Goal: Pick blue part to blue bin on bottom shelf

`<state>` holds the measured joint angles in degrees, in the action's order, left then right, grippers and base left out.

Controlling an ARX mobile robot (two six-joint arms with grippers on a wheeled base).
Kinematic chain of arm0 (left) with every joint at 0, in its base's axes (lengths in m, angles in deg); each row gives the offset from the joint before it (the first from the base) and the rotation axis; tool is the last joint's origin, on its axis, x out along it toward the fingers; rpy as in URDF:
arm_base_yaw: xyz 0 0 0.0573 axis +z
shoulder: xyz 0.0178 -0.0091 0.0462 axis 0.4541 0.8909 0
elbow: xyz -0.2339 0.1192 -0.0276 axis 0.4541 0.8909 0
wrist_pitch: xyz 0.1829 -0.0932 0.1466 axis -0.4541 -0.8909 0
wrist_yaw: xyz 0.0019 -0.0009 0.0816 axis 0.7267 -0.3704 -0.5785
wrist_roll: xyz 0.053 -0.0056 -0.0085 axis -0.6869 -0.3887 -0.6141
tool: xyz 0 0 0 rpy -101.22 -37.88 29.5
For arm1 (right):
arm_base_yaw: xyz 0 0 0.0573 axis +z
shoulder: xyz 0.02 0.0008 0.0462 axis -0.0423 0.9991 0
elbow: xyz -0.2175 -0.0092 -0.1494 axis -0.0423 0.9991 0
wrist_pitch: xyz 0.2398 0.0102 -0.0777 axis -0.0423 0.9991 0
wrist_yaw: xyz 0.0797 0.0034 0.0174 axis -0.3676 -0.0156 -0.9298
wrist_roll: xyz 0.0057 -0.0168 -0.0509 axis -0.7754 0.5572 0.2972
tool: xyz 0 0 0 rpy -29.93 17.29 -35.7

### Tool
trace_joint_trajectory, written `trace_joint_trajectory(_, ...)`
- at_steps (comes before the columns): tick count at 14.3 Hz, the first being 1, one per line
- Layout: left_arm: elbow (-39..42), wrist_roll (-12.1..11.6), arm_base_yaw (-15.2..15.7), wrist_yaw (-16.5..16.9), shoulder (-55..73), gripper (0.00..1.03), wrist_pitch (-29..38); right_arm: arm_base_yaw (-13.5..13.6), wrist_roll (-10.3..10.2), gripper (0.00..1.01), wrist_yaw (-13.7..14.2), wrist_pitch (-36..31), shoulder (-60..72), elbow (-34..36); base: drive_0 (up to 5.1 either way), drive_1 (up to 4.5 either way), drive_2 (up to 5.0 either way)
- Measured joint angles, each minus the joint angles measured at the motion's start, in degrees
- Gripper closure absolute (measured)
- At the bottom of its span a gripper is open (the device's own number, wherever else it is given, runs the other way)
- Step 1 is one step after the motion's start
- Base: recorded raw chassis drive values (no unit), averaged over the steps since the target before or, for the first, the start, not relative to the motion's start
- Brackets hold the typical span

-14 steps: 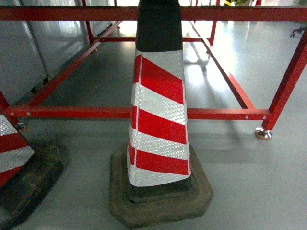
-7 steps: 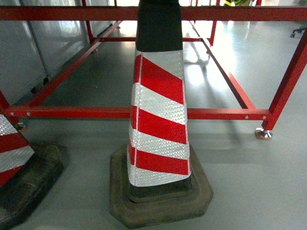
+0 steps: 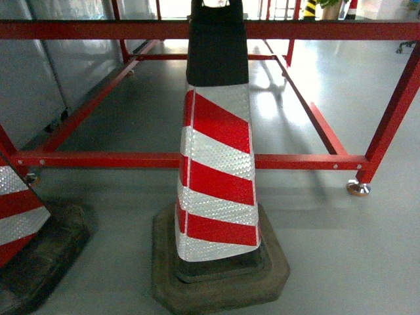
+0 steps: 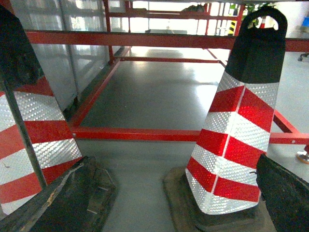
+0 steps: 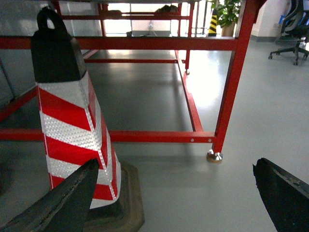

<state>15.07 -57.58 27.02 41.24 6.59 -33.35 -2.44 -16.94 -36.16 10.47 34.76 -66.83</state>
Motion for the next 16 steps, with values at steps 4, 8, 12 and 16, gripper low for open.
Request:
trace_joint_trajectory(4, 0.00, -0.17, 0.00, -0.20, 0.00, 0.05, 0.20, 0.00, 0.07, 0.03, 0.02, -0.11, 0.00, 0.00, 0.0, 0.00, 0.0)
trace_joint_trajectory(8, 0.00, -0.22, 0.00, -0.07, 0.00, 0.05, 0.20, 0.00, -0.09, 0.03, 0.07, -0.07, 0.00, 0.00, 0.0, 0.00, 0.0)
trace_joint_trajectory(12, 0.00, -0.22, 0.00, -0.09, 0.00, 0.05, 0.20, 0.00, -0.09, 0.03, 0.07, -0.09, 0.00, 0.00, 0.0, 0.00, 0.0)
trace_joint_trajectory(16, 0.00, -0.20, 0.00, -0.13, 0.00, 0.05, 0.20, 0.00, 0.07, 0.03, 0.00, -0.11, 0.00, 0.00, 0.0, 0.00, 0.0)
